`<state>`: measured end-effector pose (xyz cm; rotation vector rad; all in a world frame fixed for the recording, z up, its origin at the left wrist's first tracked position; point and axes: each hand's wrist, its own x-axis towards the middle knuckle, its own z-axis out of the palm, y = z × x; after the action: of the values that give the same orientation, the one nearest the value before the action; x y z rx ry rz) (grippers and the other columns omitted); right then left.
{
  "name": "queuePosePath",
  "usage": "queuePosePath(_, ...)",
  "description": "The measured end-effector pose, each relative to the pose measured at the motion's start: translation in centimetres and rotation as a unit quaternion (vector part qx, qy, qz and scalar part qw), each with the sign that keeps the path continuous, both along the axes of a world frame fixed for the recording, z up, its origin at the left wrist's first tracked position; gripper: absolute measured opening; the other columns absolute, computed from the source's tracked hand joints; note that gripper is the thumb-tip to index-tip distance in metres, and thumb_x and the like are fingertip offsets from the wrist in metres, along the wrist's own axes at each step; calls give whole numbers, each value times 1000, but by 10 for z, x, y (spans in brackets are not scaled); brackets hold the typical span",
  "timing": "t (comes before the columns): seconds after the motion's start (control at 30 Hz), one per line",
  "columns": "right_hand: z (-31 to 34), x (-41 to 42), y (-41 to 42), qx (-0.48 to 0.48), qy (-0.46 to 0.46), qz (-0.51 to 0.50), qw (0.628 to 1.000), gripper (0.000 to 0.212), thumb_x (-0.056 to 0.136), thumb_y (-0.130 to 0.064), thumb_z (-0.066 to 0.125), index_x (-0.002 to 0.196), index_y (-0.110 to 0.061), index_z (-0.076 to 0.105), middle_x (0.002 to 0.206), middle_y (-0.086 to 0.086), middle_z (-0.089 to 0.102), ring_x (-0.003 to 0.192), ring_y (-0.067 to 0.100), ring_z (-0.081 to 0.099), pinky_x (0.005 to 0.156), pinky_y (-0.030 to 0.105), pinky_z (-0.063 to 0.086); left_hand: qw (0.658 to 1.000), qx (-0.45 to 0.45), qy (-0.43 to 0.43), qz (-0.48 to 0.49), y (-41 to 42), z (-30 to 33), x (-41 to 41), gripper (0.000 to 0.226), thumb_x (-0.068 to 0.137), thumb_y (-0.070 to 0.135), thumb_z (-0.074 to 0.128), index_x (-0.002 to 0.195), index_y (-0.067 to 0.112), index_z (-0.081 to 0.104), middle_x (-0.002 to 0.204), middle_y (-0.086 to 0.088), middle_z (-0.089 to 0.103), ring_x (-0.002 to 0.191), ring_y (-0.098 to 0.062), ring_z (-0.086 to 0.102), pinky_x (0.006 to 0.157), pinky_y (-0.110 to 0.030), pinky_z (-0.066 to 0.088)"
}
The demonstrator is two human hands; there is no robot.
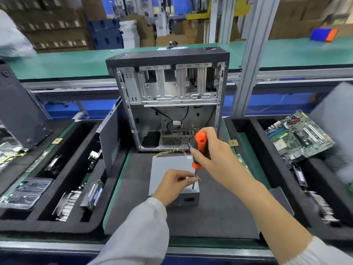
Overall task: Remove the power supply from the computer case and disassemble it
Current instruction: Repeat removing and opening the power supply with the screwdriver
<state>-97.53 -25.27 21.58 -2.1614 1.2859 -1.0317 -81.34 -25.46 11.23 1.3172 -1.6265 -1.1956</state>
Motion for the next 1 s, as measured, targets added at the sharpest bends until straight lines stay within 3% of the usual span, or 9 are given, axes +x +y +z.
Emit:
queuePosePath(0.23,-5,-3,-3,-5,32,-2,999,28,93,-35,57,102,-32,31,73,-16,51,62,-5,53,50,9,38,1000,7,22,6,4,-4,-4,11,90,23,69,90,27,79,91,12,76,90,-5,68,85,-15,50)
queuePosePath(0.5,0,-2,-8,-2,80,59,995,30,92,-37,59,105,-31,33,74,-10,54,59,5,52,50,15,39,999,3,47,2,8,-2,-1,13,90,19,69,92,27,78,91,9,76,89,-5,68,83,-16,51)
queuePosePath(0.63,22,-2,-19,22,138,120,983,29,90,-32,62,106,-24,40,71,-8,53,56,7,48,52,17,38,998,-3,63,-3,6,7,4,15,91,17,68,98,28,77,75,13,71,74,-2,60,74,-7,42)
queuePosePath(0.73,42,-7,-26,40,200,128,971,27,87,-35,64,98,-21,43,66,-9,50,55,6,49,54,27,38,998,-15,61,-5,3,14,2,13,91,13,67,95,19,77,89,14,75,90,3,66,82,-8,45)
queuePosePath(0.87,60,2,-30,-30,385,15,922,52,85,-71,41,77,-20,36,67,0,39,57,18,42,49,31,28,999,-34,22,-5,-1,18,-2,9,89,12,70,91,13,78,85,11,75,88,-4,68,84,-15,49)
queuePosePath(0.93,61,9,-31,-62,432,8,900,52,89,-68,34,82,-17,38,65,-1,34,60,23,39,53,33,30,999,-34,11,-4,-3,21,-2,8,88,12,71,90,13,79,83,11,74,84,-6,67,85,-20,51)
queuePosePath(1.0,60,11,-33,-34,423,54,904,41,96,-57,37,95,-16,39,67,0,37,66,28,44,57,34,35,1000,-26,-3,-17,-4,24,2,7,88,14,72,89,12,78,70,11,69,67,-3,60,74,-23,50)
